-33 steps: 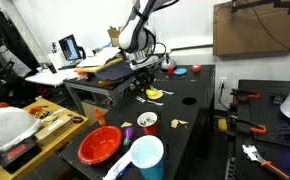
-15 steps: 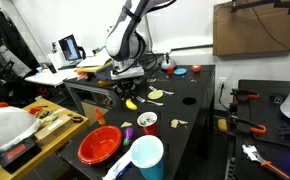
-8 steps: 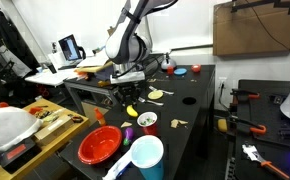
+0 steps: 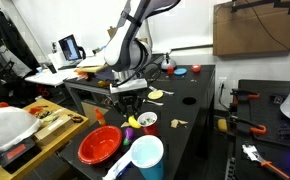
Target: Pick up the purple eggplant toy and move it to the left of the table next to the red plate, pick up the yellow banana toy and move it to the left of the table next to the purple eggplant toy
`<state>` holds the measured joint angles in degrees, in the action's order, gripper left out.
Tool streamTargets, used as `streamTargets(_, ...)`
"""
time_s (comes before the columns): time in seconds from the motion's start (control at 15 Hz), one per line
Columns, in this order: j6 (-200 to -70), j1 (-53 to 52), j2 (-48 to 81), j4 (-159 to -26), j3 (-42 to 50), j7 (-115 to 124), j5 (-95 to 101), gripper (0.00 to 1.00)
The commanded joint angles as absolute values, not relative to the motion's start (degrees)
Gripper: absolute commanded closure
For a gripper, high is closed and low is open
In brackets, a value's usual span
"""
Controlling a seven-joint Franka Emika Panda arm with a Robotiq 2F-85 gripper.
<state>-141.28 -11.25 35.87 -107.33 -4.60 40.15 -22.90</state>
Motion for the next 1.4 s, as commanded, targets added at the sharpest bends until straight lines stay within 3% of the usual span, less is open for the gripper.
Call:
streamTargets(0.0,-142.3,-11.6,33.9,-109.9,-5.6,41.5,-24.2,0.93)
streamTargets(0.13,-142.1,-11.7,34.0,-109.8,-5.8,41.3,-24.0,0.93)
streamTargets(0.2,-142.1,-11.7,34.1,-109.8,-5.8,41.3,-23.9,0.45)
streamTargets(0.33,-142.4,-11.8,34.2,-109.7,-5.8,41.0,-23.9,0.39)
streamTargets(0.67,-144.3,-11.4,34.0,-109.7,-5.9,40.7,-24.4,0.02)
streamTargets(1.33,-157.4,-12.1,34.3,-110.9,-2.1,41.6,-22.6,0.00)
